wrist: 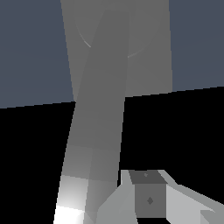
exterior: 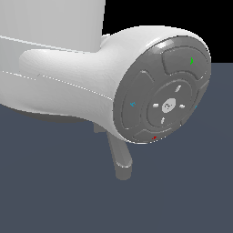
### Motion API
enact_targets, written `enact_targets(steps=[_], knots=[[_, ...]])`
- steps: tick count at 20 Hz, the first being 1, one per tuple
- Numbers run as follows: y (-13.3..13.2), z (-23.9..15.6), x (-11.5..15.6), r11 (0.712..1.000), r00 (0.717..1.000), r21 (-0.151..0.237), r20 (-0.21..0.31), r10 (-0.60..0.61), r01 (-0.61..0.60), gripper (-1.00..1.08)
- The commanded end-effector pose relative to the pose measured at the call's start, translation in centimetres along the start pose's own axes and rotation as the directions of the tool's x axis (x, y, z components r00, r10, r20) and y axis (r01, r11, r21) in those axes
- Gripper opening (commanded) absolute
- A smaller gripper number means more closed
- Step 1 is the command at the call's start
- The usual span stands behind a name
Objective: Turn on the faucet by rotating a designated handle.
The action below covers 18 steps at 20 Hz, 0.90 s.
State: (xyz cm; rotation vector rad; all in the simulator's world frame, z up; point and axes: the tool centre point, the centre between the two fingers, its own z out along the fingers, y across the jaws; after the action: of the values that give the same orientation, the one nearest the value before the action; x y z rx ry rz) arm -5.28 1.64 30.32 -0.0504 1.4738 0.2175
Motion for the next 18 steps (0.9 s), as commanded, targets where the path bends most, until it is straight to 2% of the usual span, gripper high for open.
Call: enact_targets(steps=[1,7,8,18], knots=[[0.1,0.9,0.3,0.997,0.994,-0.033,-0.092,-0.067,0.065,-1.00],[-1.2,1.0,-0.2,0.997,0.992,-0.034,-0.100,-0.079,0.076,-1.00],[-2.1,-0.1,-0.9,1.000,0.999,-0.007,-0.019,-0.028,0.028,-1.00],[-4.8,0.4,0.1,0.999,0.997,-0.019,-0.056,-0.051,0.050,-1.00]])
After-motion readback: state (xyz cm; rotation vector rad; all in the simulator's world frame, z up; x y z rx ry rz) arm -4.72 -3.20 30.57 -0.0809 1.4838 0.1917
